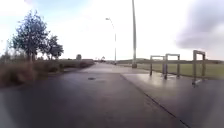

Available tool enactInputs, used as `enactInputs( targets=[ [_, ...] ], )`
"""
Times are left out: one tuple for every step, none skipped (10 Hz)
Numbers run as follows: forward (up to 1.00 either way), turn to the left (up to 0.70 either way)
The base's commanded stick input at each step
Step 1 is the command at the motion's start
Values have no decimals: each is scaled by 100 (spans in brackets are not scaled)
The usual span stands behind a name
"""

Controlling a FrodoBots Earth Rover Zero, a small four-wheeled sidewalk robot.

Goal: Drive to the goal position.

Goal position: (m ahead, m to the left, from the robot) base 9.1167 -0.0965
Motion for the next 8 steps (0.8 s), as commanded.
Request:
enactInputs(
  targets=[
    [45, 0],
    [45, 0],
    [45, 0],
    [45, 0],
    [45, 0],
    [45, 0],
    [45, 0],
    [45, 0]
  ],
)
